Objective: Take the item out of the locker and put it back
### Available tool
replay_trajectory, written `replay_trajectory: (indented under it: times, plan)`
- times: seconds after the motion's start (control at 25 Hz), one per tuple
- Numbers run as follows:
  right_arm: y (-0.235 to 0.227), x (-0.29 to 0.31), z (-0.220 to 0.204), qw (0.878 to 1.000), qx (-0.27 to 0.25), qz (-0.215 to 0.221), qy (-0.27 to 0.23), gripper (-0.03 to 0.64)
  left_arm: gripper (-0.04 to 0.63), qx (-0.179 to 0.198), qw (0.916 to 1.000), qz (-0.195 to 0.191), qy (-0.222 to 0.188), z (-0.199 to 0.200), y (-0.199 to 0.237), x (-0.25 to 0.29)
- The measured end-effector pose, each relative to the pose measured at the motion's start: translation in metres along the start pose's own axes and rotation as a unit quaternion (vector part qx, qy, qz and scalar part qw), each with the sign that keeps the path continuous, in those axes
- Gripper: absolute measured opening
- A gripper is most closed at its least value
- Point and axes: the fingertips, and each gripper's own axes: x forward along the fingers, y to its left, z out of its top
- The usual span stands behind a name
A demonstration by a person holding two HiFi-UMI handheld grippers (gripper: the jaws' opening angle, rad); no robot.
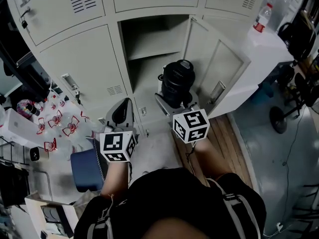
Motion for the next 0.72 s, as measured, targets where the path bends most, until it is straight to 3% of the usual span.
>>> replay_trajectory:
  times: [0.44, 0.72]
  plan:
    - [0.002, -0.003, -0.018, 1.000, 0.015, 0.004, 0.012, 0.405, 0.012, 0.007, 1.0000, 0.002, 0.002, 0.000, -0.003, -0.001]
    - [-0.002, 0.026, -0.002, 0.996, 0.084, 0.044, 0.007, 0.407, 0.012, 0.009, 0.9998, 0.017, -0.001, 0.004, 0.008, -0.008]
